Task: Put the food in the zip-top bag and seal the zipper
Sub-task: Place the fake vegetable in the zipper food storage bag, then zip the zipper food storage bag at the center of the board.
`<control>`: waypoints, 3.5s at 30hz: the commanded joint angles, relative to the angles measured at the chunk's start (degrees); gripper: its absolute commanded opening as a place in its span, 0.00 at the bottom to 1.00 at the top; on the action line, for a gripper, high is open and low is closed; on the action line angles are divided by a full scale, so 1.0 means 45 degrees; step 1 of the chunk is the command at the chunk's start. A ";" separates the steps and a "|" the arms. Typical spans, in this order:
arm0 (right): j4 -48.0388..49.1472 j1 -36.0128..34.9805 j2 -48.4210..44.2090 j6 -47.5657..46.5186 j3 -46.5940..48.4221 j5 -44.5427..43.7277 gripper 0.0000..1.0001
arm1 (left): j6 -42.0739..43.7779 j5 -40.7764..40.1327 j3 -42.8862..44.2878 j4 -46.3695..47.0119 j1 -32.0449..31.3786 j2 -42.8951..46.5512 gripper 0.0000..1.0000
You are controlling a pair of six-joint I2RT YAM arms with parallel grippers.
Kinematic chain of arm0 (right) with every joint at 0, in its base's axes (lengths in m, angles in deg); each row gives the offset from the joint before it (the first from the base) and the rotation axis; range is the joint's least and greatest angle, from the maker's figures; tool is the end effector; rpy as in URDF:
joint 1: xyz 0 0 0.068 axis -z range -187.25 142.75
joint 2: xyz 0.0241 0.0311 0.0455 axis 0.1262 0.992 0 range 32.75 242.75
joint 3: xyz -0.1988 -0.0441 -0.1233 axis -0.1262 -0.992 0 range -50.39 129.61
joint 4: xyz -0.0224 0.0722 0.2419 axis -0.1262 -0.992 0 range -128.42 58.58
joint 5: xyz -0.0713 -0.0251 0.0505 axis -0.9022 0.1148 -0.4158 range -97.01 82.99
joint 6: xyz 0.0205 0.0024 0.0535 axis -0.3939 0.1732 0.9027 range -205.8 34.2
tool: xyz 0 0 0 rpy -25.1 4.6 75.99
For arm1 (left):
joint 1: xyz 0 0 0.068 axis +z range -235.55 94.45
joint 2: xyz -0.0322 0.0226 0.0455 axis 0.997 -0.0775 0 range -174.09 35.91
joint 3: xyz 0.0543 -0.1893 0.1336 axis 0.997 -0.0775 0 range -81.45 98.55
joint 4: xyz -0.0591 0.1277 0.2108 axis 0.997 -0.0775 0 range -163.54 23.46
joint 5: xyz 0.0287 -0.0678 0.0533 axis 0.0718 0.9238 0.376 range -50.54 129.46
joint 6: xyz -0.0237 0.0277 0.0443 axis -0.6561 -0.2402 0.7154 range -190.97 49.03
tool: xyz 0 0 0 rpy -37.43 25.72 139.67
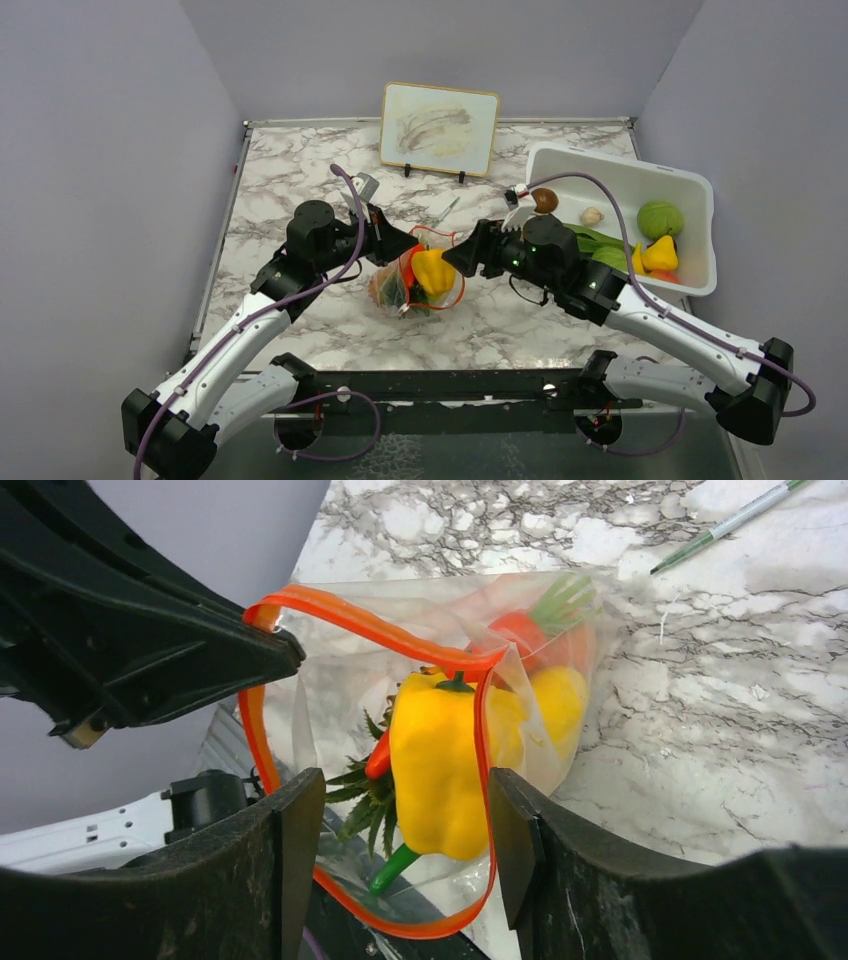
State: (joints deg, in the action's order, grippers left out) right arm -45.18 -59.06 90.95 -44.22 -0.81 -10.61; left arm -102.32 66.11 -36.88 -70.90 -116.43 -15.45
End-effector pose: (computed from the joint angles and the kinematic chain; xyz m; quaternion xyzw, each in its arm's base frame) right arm 0.1557 0.1938 0.2874 -0.0567 0.8287 0.3869 0.4005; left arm 0.1862 -0.1325 0.3018 0.1432 0.7522 -0.4718 0.4371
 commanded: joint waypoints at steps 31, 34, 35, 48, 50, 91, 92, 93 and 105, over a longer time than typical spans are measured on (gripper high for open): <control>0.1428 -0.0088 -0.2223 0.1531 -0.2255 0.0486 0.01 | 0.1066 0.0862 0.0875 0.0667 -0.0040 -0.0483 0.00; 0.1319 -0.0088 -0.2080 0.1649 -0.2259 0.0429 0.01 | 0.1147 0.0913 0.0752 0.0647 -0.0043 -0.0476 0.00; 0.1312 -0.0088 -0.2057 0.1700 -0.2216 0.0489 0.01 | 0.1147 0.1005 0.0699 0.0680 -0.0050 -0.0460 0.00; 0.1702 -0.0088 -0.2416 0.2316 -0.2870 -0.0032 0.01 | 0.2075 0.1174 0.0486 0.1102 -0.0041 -0.0335 0.10; 0.1858 -0.0087 -0.2397 0.2408 -0.2964 -0.0204 0.01 | 0.2254 0.1275 0.0470 0.1130 -0.0038 -0.0260 0.13; 0.1162 -0.0088 -0.2455 0.6630 -0.2718 -0.2875 0.01 | 1.2010 0.4489 -0.3002 -0.4079 -0.0053 0.6620 0.63; 0.1153 -0.0088 -0.2426 0.6645 -0.2688 -0.2878 0.01 | 1.2109 0.4287 -0.3052 -0.4083 -0.0053 0.6609 0.62; 0.1113 -0.0083 -0.2395 0.6693 -0.2663 -0.2871 0.01 | 1.2183 0.4105 -0.3100 -0.4057 -0.0056 0.6634 0.61; 0.1429 -0.0088 -0.2246 0.7007 -0.2834 -0.2480 0.01 | 1.0546 0.4193 -0.4404 -0.0804 -0.0055 0.6263 0.51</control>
State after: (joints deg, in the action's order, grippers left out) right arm -39.54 -59.06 80.87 -13.38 -14.03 -21.08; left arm -51.04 84.99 -54.65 -83.84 -116.54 13.71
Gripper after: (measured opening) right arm 0.012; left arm 0.537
